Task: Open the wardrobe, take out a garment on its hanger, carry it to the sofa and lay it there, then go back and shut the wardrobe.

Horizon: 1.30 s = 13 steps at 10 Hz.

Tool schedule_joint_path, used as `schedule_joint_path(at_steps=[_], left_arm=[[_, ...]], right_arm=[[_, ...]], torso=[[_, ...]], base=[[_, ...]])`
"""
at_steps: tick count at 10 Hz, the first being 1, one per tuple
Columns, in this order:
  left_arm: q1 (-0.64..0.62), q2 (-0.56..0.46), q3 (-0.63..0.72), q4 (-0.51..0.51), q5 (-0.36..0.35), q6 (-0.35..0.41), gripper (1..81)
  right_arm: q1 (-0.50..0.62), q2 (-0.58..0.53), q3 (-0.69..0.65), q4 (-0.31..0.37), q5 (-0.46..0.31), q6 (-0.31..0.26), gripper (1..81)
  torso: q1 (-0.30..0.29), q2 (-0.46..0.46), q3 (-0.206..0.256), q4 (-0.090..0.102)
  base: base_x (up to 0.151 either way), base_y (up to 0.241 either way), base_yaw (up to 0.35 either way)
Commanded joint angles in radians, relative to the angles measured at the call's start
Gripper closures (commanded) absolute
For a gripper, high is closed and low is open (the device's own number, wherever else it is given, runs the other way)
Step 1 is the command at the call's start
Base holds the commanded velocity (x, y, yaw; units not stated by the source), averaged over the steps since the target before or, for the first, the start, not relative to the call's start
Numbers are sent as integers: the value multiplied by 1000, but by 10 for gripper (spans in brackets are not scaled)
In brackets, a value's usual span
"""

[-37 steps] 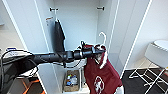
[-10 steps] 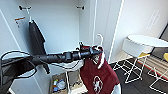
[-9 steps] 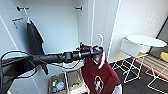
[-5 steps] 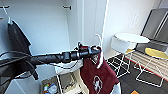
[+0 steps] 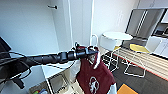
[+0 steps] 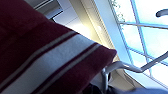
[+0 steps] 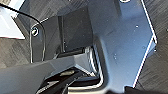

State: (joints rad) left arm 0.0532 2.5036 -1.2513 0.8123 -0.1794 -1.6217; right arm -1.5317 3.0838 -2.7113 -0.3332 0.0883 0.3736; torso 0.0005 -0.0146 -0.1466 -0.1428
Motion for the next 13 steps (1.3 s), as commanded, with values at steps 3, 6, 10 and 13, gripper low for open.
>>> schedule_joint_path(at_steps=[3,6,10,13], left_arm=[[-200,-17,38,27,-75,17,811],[-200,-3,42,41,-75,17,811],[-201,-1,58,42,-75,19,811],[-200,3,69,56,-75,19,811]], right_arm=[[31,8,7,3,-47,-4,10],[29,8,6,3,-47,-4,10],[31,8,6,3,-47,-4,10],[31,11,2,3,-47,-4,10]], torso=[[0,0,0,0],[0,0,0,0],[0,0,0,0],[0,0,0,0]], base=[[0,0,-336],[0,0,-336],[0,0,-337],[0,0,-337]])
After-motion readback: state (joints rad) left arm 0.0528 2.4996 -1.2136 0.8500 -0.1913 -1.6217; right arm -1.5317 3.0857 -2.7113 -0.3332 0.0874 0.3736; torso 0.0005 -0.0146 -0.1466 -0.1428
